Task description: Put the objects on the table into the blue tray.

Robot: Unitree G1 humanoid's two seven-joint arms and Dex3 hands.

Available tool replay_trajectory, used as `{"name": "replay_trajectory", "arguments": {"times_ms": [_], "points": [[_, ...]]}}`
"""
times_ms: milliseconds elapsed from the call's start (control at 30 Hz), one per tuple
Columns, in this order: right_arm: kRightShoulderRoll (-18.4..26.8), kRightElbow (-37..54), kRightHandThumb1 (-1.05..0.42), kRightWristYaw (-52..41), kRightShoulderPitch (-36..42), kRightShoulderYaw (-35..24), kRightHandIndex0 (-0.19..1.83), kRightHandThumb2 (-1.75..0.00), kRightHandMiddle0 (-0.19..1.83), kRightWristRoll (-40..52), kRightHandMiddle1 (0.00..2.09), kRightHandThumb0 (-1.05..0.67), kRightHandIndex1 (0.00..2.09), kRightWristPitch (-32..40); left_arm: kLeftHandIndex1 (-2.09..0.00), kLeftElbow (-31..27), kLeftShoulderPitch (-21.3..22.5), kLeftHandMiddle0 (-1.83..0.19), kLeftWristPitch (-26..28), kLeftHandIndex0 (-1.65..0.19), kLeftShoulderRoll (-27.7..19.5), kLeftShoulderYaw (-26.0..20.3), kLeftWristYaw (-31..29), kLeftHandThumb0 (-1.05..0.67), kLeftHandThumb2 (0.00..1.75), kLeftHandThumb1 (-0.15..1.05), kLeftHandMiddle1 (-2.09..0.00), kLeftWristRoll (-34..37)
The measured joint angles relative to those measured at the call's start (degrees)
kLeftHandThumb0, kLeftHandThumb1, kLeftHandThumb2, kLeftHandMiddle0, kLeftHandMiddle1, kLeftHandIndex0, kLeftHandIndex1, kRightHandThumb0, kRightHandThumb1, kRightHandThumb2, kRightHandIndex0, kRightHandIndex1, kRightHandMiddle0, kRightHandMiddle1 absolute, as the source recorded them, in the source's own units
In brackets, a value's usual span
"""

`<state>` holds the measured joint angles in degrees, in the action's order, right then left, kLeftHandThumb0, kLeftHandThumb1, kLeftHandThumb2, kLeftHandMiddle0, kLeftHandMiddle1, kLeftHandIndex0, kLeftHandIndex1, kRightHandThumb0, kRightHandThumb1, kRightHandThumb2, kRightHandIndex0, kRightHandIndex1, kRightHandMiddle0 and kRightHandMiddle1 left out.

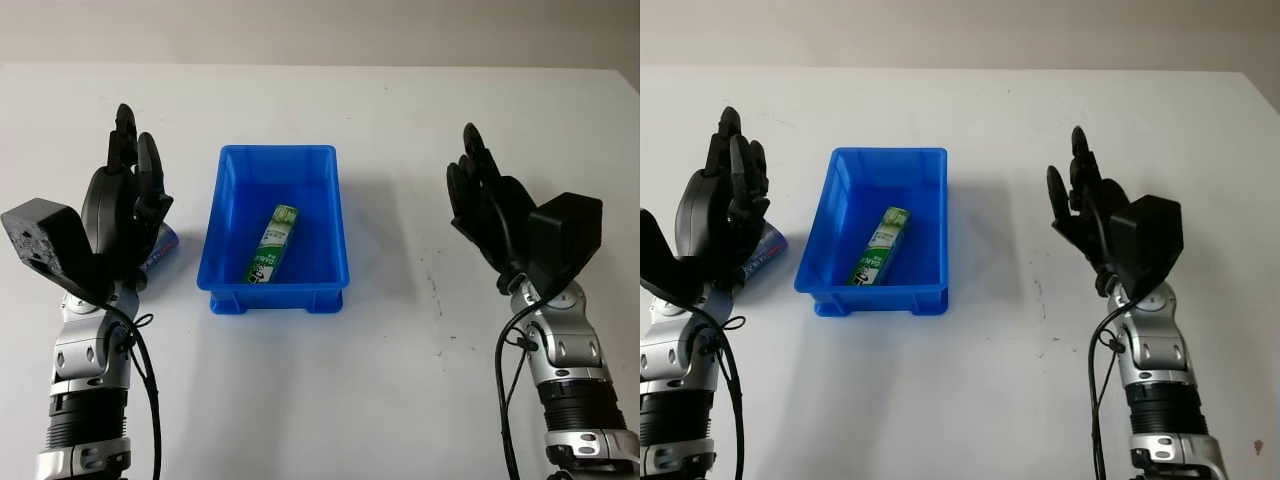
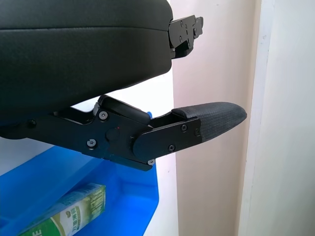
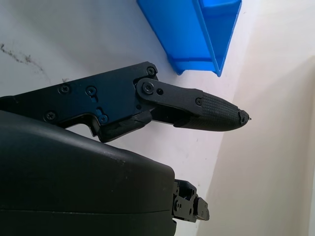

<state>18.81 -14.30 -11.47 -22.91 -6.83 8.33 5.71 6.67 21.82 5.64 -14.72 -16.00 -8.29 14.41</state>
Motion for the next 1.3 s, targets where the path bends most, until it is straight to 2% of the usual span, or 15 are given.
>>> {"name": "replay_trajectory", "arguments": {"times_ms": [67, 167, 267, 333, 400, 500, 567, 667, 833, 1067, 1200, 1300], "points": [[-0.4, 0.55, -1.05, 0.01, -0.01, -0.27, -0.19, -0.65, -0.19, 0.24, 0.0, -0.7, 0.0, 0.55, 0.0, 0.0, 0.0, 0.19, 0.01, 0.19, -0.02, 0.0, 0.03, -0.73, 0.67, 1.05, 0.0, -0.07], [-0.88, 0.93, -1.05, 0.26, -0.1, -0.35, -0.19, -0.65, -0.19, 0.23, 0.0, -0.71, 0.0, 1.27, -0.01, -1.05, -0.7, 0.18, -0.37, 0.18, -1.85, 1.45, 2.73, -0.7, 0.62, 1.05, -0.01, -6.63], [-0.94, 1.09, -1.05, 0.35, -0.1, -0.37, -0.19, -0.66, -0.19, -0.19, 0.0, -0.7, 0.0, 1.34, -0.05, -8.38, -3.16, 0.1, 3.21, 0.12, -6.76, 3.94, 7.47, -0.74, 0.42, 1.05, -0.06, -21.46], [-0.94, 1.29, -1.05, 0.04, -0.11, -0.38, -0.19, -0.67, -0.19, -0.28, 0.0, -0.69, 0.0, 1.35, -0.05, -15.28, -4.09, 0.09, 7.67, 0.11, -10.99, 4.54, 8.26, -0.77, 0.27, 1.05, -0.06, -30.32], [-0.95, 1.27, -1.05, -0.43, -0.12, -0.38, -0.19, -0.67, -0.19, -0.28, 0.0, -0.69, 0.0, 1.32, -0.06, -24.04, -4.43, 0.08, 16.21, 0.09, -16.42, 4.53, 3.65, -0.78, 0.13, 1.03, -0.06, -37.74], [-0.96, 1.11, -1.05, -0.7, -0.19, -0.39, -0.19, -0.67, -0.19, -0.42, 0.0, -0.7, 0.0, 1.01, -0.08, -35.72, -5.43, 0.05, 29.59, 0.05, -23.62, 4.84, -6.31, -0.81, 0.09, 1.04, -0.08, -46.79], [-1.0, 0.75, -1.05, -1.05, -0.36, -0.36, -0.19, -0.67, -0.19, -0.7, 0.0, -0.71, 0.0, 0.37, -0.09, -40.6, -6.47, 0.04, 36.6, 0.04, -27.11, 6.35, -12.36, -0.86, 0.08, 1.04, -0.07, -52.2], [-1.24, 0.46, -1.05, -1.54, -0.66, -0.24, -0.19, -0.67, -0.19, -0.85, 0.0, -0.7, 0.0, 0.06, -0.09, -44.14, -8.51, 0.03, 43.85, 0.03, -29.86, 9.47, -19.01, -0.87, 0.06, 1.02, -0.07, -58.39], [-1.76, -0.1, -1.05, -1.65, -1.31, -0.2, -0.19, -0.69, -0.19, -1.11, 0.0, -0.69, 0.0, -0.67, -0.07, -47.33, -11.8, 0.04, 46.92, 0.05, -30.13, 11.96, -24.53, -0.88, 0.05, 0.98, -0.05, -63.21], [-1.87, -1.74, -1.05, -1.81, -1.78, -0.36, -0.19, -0.68, -0.19, -1.23, 0.0, -0.7, 0.0, -1.81, -0.05, -48.57, -15.4, 0.08, 48.52, 0.07, -28.38, 12.26, -28.08, -0.83, 0.05, 0.98, -0.04, -62.36], [-1.92, -3.26, -1.05, -2.06, -2.07, -0.51, -0.19, -0.67, -0.19, -0.96, 0.0, -0.72, 0.0, -2.57, -0.05, -48.23, -16.82, 0.09, 48.65, 0.08, -26.63, 13.12, -27.18, -0.8, 0.05, 0.96, -0.05, -62.45], [-2.01, -4.61, -1.05, -2.53, -2.19, -0.87, -0.19, -0.66, -0.19, -0.47, 0.0, -0.72, 0.0, -3.5, -0.05, -45.76, -17.77, 0.1, 47.97, 0.09, -25.32, 14.38, -25.72, -0.83, 0.05, 0.98, -0.04, -62.65]]}}
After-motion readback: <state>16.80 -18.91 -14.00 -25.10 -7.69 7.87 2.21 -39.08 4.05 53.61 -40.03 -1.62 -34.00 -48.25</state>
